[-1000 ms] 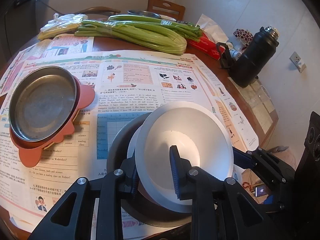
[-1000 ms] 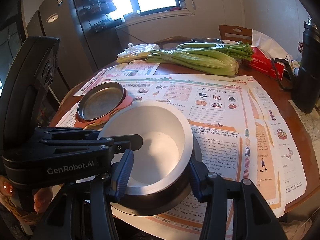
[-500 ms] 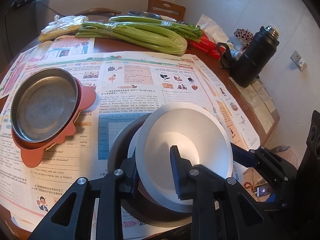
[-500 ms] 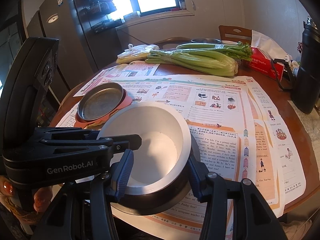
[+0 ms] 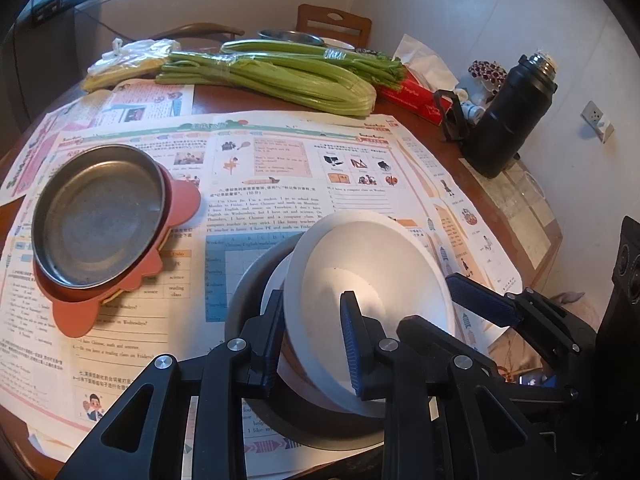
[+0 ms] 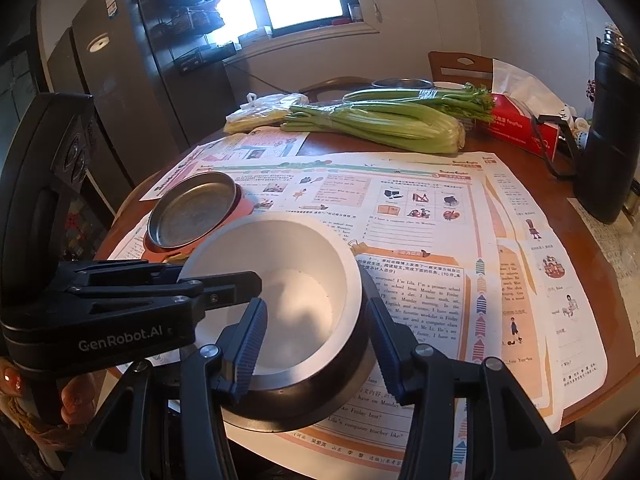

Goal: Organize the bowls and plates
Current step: 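Open the left gripper to release the paper bowl and withdraw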

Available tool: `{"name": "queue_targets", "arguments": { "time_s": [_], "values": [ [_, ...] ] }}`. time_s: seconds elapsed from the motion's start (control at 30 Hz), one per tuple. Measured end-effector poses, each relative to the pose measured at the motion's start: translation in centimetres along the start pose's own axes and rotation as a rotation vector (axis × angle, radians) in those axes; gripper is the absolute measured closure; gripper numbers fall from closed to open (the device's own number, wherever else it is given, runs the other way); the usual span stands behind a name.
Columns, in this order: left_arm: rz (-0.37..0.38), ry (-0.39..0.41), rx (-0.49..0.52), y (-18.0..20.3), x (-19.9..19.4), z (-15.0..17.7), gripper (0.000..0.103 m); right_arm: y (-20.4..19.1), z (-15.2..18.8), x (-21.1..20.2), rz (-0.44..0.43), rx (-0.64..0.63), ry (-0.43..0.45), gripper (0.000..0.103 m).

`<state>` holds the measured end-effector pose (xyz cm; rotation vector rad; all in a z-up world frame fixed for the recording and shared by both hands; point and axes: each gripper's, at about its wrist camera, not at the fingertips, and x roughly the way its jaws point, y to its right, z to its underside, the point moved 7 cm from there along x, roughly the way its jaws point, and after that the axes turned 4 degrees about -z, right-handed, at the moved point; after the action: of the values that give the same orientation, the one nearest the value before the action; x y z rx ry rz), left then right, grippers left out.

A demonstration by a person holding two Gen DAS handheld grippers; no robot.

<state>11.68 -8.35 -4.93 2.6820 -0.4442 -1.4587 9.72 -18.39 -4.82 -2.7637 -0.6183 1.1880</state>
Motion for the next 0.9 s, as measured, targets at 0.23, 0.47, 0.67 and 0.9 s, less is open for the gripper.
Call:
{"name": "queue_targets", "arguments": {
  "time_s": [0.23, 0.47, 0.67, 0.9],
  "values": [
    [-0.038, 0.024, -0.016, -1.1, -1.0, -0.3, 0.073, 0.2, -0.3, -1.0, 0.006, 0.004, 0.022, 0.051],
    [-0.072, 0.057, -0.01, -1.4, -2.1, -0.4, 0.069, 0.5, -0.9, -1.9, 0.005, 0.014, 0.045, 0.051],
    [-0.165, 0.125, 0.029, -1.5, -3.8, -0.7, 0.056, 0.5, -1.5, -3.1, 0.01, 0.012, 0.088, 0.051],
    [-0.174, 0.147, 0.037, -1.4, -4.6, -0.5, 0.054, 0.7, -1.9, -3.8, 0.026, 0.022, 0.107, 0.049]
  ]
}}
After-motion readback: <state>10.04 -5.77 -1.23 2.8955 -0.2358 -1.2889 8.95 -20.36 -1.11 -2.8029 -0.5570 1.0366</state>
